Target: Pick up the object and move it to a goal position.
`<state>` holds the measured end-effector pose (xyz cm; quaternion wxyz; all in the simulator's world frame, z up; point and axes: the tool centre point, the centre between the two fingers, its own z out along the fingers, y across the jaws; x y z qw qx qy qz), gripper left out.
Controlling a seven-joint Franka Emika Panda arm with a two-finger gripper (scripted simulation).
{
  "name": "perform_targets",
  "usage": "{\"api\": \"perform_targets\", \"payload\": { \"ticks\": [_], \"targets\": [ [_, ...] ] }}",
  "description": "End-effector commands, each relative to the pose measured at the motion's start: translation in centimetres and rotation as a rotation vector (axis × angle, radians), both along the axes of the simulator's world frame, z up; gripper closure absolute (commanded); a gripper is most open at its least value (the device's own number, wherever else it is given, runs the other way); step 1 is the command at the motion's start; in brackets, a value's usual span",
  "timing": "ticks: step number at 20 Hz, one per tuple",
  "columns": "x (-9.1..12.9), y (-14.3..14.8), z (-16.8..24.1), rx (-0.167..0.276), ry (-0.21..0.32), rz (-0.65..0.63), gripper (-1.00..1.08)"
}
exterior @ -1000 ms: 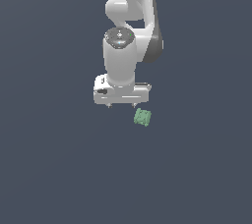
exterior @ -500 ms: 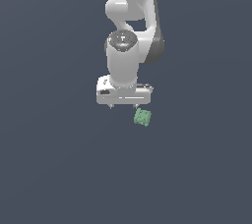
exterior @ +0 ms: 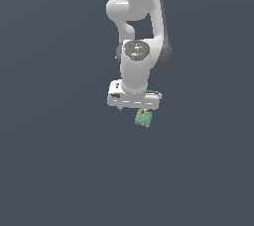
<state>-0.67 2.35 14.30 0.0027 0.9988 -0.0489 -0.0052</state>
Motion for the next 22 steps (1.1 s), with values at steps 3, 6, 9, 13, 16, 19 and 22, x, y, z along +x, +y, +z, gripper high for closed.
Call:
{"api": "perform_targets", "payload": {
  "ticks": [3,6,9,13,16,19,22],
  "targets": [
    [-0.6,2.2,-1.9,0.001,-0.004,-0.076,-0.92],
    [-1.1,3.4,-3.0,0.002,-0.006,-0.122,-0.92],
    [-1.5,4.4,-3.8,0.003,-0.008,-0.159,-0.92],
    [-1.9,5.4,-4.7,0.003,-0.01,-0.196,-0.92],
    [-2.1,5.9,-5.1,0.003,-0.011,-0.214,-0.92],
    [-2.2,6.1,-5.3,0.004,-0.011,-0.224,-0.92],
    [-2.2,6.1,-5.3,0.004,-0.01,-0.222,-0.92]
  ]
}}
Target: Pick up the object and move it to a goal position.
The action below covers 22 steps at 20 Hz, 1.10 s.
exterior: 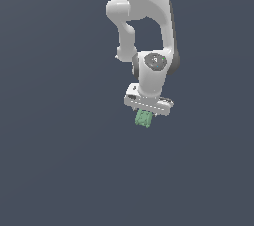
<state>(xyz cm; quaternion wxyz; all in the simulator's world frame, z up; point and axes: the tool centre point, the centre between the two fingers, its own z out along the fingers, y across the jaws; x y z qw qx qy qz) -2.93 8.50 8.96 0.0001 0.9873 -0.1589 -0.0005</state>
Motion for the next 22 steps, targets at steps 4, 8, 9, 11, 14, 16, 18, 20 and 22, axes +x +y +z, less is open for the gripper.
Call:
{"api": "perform_targets", "payload": {
  "ticks": [4,8,9,11,14,16,18,20,22],
  "targets": [
    [0.0,0.0,-0.5,0.0,0.0,-0.001,-0.92],
    [-0.1,0.0,-2.1,0.0,-0.001,-0.002,-0.92],
    [-0.1,0.0,-2.7,0.0,-0.001,-0.003,-0.92],
    [-0.1,0.0,-3.7,0.0,-0.001,-0.003,-0.92],
    [-0.1,0.0,-4.6,0.0,-0.001,-0.004,-0.92],
    [-0.1,0.0,-5.0,0.0,-0.001,-0.004,-0.92],
    [0.0,0.0,-5.0,0.0,-0.001,-0.004,-0.92],
    [0.0,0.0,-5.0,0.0,-0.001,-0.004,1.08],
    [0.0,0.0,-5.0,0.0,-0.001,-0.004,1.08]
  ]
}}
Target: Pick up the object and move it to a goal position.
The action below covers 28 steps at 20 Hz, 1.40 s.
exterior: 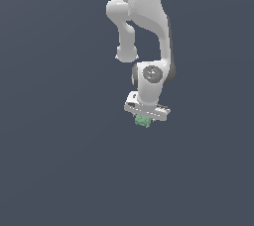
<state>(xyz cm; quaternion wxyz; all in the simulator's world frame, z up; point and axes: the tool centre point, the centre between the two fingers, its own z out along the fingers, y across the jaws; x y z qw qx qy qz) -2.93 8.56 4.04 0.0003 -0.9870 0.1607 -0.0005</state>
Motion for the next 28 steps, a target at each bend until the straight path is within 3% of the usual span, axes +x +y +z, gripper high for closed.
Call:
{"api": "perform_targets", "payload": {
  "ticks": [1,15,28],
  "targets": [
    [0.0,-0.1,-0.1,0.0,0.001,-0.001,1.08],
    [-0.4,-0.9,1.4,0.0,0.0,0.0,1.08],
    [-2.8,-6.4,9.7,0.001,0.0,-0.001,1.08]
  ]
}}
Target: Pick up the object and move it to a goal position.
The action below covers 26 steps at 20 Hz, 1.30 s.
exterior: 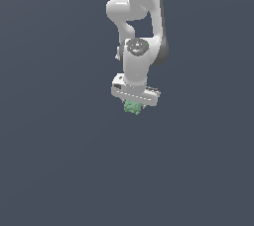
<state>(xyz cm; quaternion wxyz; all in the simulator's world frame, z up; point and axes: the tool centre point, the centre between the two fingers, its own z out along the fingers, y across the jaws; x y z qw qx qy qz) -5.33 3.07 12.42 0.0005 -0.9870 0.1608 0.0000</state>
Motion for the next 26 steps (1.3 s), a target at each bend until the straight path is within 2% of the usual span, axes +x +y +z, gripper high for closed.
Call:
{"api": "perform_targets", "payload": {
  "ticks": [1,18,26],
  "targets": [
    [-0.6,-1.5,2.3,0.001,-0.001,0.0,1.08],
    [-5.0,-12.5,19.3,0.002,0.0,-0.001,1.08],
    [-6.2,-16.2,25.1,0.001,0.0,-0.001,1.08]
  ]
}}
